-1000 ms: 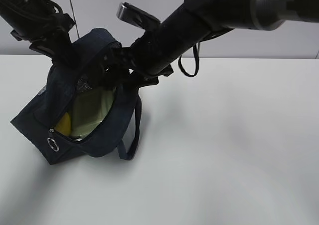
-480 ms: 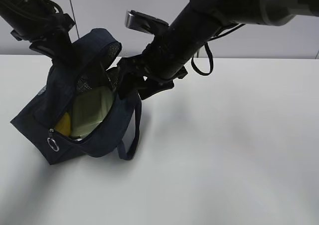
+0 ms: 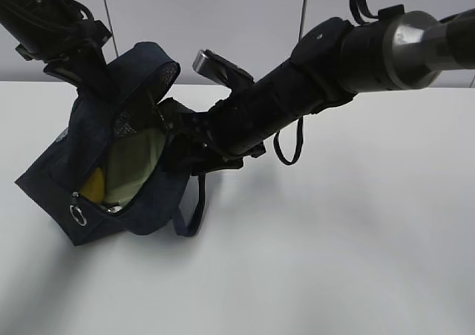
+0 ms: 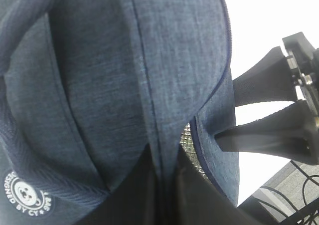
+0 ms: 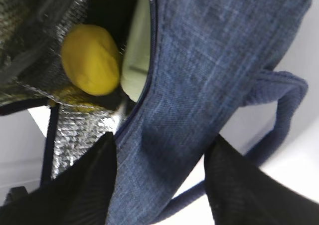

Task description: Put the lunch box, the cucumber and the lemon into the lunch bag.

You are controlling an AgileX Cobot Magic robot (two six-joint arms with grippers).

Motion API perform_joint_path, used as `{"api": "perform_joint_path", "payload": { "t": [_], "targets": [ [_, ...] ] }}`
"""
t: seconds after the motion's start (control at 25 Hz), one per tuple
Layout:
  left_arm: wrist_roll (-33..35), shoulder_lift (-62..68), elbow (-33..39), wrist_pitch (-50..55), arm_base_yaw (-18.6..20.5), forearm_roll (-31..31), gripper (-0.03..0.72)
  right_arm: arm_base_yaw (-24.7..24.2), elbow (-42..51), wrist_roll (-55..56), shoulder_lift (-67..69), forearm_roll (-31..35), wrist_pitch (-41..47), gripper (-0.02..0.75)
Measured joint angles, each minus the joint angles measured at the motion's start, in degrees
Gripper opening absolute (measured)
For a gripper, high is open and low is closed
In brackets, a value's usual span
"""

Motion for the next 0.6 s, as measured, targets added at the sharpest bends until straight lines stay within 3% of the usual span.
{"api": "perform_joint_path", "payload": {
  "t": [0.16,0.44,0.6],
  "targets": [
    [0.00,0.00,0.00,0.00,0.00,0.13,0.002,0.00,0.70,-2.28,0.53,3.38,-0.52,0.349],
    [0.00,0.00,0.00,0.00,0.00,0.13,0.002,-0.11,0.80,-2.50,2.52,5.09,-1.32,0.052],
    [0.00,0.00,0.00,-0.10,0.00,0.18,0.002,-1.16,0.80,-2.50,2.52,5.41,-0.98,0.003]
  ]
}}
